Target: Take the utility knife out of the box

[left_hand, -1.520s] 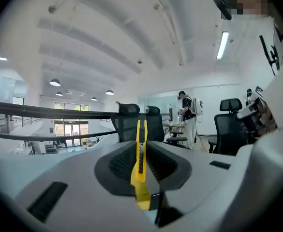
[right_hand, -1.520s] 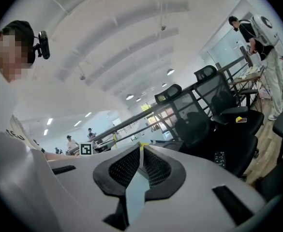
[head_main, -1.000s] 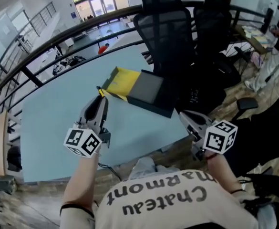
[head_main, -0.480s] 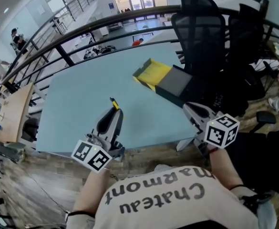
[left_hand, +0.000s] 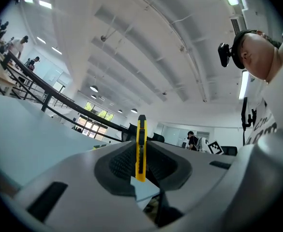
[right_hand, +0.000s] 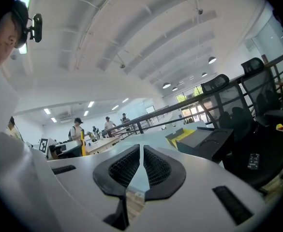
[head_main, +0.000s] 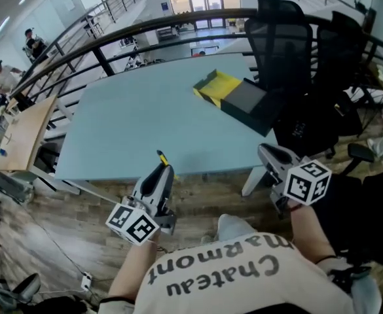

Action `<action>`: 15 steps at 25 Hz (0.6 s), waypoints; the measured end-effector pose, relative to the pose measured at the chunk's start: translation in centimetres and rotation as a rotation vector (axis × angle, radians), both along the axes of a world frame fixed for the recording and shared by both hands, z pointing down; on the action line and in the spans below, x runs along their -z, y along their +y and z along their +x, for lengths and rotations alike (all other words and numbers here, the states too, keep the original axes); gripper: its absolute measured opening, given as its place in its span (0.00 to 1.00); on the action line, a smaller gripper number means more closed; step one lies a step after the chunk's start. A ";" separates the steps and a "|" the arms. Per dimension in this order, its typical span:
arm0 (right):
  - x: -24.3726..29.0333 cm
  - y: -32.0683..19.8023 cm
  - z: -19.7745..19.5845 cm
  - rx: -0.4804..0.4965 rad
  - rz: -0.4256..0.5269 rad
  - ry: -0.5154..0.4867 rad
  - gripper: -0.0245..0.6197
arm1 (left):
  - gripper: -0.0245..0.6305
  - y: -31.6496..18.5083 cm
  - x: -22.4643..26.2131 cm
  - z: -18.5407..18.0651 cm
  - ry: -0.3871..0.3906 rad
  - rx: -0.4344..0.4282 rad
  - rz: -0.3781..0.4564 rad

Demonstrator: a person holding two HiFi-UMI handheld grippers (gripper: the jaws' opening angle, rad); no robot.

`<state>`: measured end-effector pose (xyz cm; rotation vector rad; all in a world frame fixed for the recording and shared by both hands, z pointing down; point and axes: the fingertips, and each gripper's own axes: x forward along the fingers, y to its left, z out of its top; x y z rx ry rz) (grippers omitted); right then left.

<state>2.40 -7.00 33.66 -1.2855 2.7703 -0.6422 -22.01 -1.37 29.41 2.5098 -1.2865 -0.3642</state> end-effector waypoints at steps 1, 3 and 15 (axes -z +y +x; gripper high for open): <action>-0.1 1.3 -0.1 0.004 -0.007 0.004 0.11 | 0.13 1.5 0.0 -0.1 0.009 0.004 -0.001; -0.5 4.0 -0.3 0.020 -0.015 0.018 0.11 | 0.13 4.5 -0.1 -0.1 0.015 0.003 0.005; 0.3 13.2 4.1 0.008 -0.007 0.078 0.11 | 0.13 12.1 -1.0 5.2 0.053 -0.050 -0.045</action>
